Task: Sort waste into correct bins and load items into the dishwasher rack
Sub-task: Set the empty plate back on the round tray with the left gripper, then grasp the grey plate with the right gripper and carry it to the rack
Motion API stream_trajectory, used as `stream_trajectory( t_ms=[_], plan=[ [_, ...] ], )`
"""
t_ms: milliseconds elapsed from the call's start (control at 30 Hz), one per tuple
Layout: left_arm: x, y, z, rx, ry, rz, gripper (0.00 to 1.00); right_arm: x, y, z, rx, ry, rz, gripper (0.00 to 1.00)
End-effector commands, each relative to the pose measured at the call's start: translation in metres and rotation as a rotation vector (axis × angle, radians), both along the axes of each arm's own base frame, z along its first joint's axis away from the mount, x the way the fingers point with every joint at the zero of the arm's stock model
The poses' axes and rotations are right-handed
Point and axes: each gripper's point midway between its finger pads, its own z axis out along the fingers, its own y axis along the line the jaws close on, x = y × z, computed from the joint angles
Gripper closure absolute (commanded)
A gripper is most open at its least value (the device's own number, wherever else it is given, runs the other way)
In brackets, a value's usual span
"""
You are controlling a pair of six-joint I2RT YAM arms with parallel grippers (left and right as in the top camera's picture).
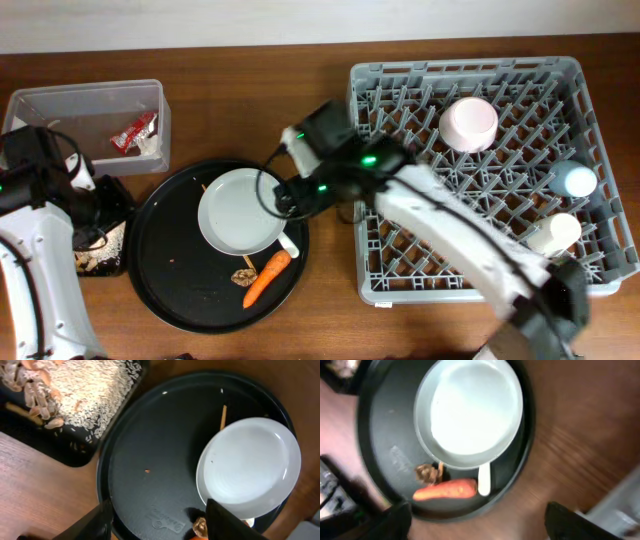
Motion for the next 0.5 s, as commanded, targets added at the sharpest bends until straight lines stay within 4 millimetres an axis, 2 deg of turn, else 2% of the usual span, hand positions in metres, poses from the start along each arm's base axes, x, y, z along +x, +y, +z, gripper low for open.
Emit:
stream_trajectory(
  t_ms=[0, 100, 133, 233, 267, 400, 467],
  plan=[
    [-0.002, 0.003, 0.002, -0.003, -0.003, 0.027, 0.41, 0.009, 0.017, -0.056, -0.071, 0.093, -0.125, 0.22],
    [-0.002, 0.003, 0.002, -0.004, -0.003, 0.027, 0.41, 0.012, 0.028, -0.091, -0.089, 0.149, -0.167, 0.28],
    [-0.002, 0.003, 0.002, -0.004, -0.003, 0.027, 0.41, 0.012, 0.031, -0.107, -0.105, 0.173, -0.184, 0.35],
    [-0.002, 0.003, 0.002, -0.004, -0.003, 0.027, 0.40, 0.013, 0.033, -0.136, -0.129, 0.224, -0.251, 0.43],
    [-0.001, 0.003, 0.002, -0.004, -0.004, 0.027, 0.40, 0.013, 0.035, -0.140, -0.125, 0.228, -0.249, 0.44],
    [-0.002, 0.002, 0.002, -0.007, -0.004, 0.026, 0.40, 0.019, 0.040, -0.153, -0.111, 0.238, -0.295, 0.60],
    [-0.001, 0.002, 0.002, -0.007, -0.004, 0.025, 0.40, 0.021, 0.042, -0.156, -0.102, 0.253, -0.340, 0.79]
  ],
)
